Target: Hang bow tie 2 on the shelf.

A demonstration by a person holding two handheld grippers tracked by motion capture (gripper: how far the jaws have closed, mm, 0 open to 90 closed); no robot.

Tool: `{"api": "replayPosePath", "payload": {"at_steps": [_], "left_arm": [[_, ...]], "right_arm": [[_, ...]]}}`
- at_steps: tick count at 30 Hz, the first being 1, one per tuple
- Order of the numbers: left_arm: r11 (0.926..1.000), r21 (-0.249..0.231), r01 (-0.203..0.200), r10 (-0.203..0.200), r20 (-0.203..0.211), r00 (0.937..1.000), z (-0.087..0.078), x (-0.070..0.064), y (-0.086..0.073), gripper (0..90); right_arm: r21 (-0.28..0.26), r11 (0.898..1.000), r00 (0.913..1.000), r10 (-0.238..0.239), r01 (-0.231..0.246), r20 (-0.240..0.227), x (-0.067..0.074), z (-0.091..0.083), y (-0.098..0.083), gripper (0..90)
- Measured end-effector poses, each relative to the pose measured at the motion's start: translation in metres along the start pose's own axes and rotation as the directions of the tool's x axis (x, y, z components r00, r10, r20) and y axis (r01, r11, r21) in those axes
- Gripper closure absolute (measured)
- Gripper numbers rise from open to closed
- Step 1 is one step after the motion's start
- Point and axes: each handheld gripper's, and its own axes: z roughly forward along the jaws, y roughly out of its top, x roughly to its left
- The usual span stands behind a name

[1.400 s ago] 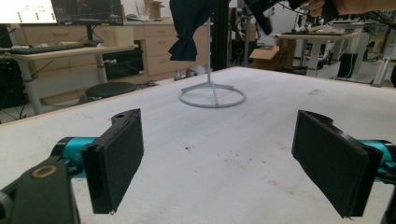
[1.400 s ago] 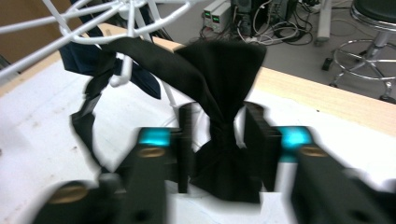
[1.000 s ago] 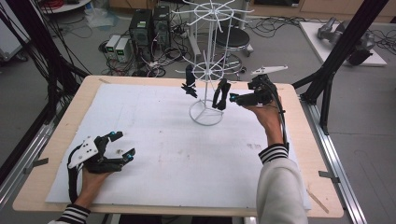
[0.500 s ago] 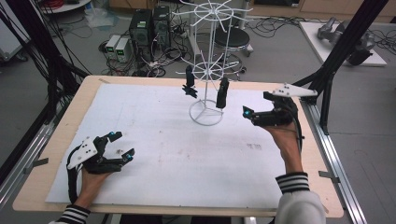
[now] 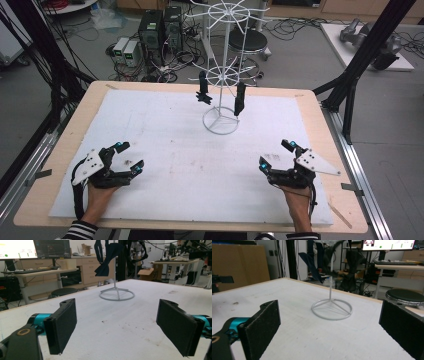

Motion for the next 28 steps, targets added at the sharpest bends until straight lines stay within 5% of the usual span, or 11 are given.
{"api": "replayPosePath", "payload": {"at_steps": [10,28], "left_arm": [[0.9999,-0.013,0.001,-0.001,-0.011,0.9999,-0.002,-0.001,0.0,16.7],[0.9998,-0.02,0.0,-0.001,-0.016,0.9999,-0.002,-0.001,-0.001,16.5]], "right_arm": [[-0.002,1.0,0.9992,0.023,-0.023,0.032,-0.001,-0.001,-0.043,2.9],[-0.008,1.0,0.9993,-0.005,0.005,0.036,-0.001,0.0,-0.047,2.9]]}}
